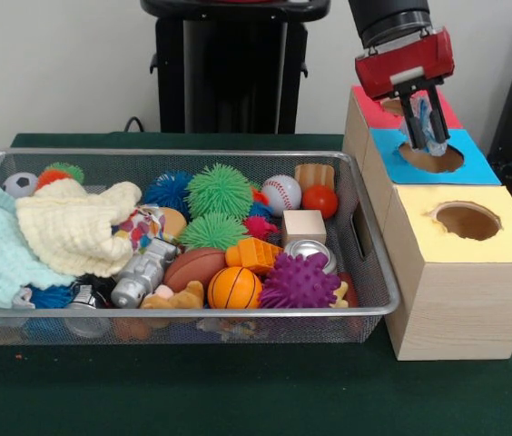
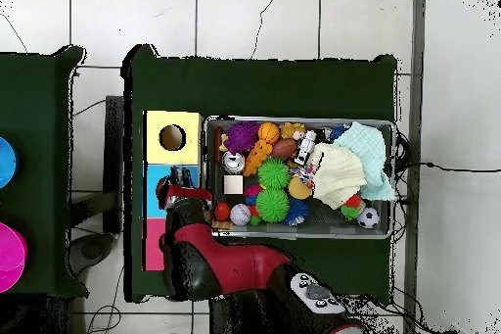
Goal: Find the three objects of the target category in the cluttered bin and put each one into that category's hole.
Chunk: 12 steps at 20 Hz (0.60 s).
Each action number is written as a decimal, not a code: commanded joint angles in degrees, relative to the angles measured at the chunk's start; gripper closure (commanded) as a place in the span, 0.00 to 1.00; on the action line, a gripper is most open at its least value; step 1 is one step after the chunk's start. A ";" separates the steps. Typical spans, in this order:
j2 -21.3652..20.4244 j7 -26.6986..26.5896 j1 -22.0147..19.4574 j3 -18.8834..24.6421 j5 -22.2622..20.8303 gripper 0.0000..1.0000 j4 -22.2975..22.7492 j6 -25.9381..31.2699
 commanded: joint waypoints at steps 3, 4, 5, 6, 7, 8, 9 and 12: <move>2.22 9.91 -0.20 -1.62 -1.99 1.00 -4.79 -3.48; 2.37 10.05 -0.39 -1.44 -2.29 0.00 -4.92 -3.68; 2.34 10.07 -0.30 -1.56 -2.16 0.00 -4.87 -3.76; 2.31 10.09 -0.21 -1.68 -2.03 0.00 -4.83 -3.84; 2.29 10.10 -0.12 -1.79 -1.90 0.00 -4.78 -3.91; 2.29 10.10 -0.16 -1.76 -1.97 0.00 -4.80 -3.84; 2.36 10.01 -0.23 -1.66 -2.19 0.00 -4.93 -3.82; 3.37 11.24 -0.71 -0.91 -1.92 0.00 -4.68 -3.43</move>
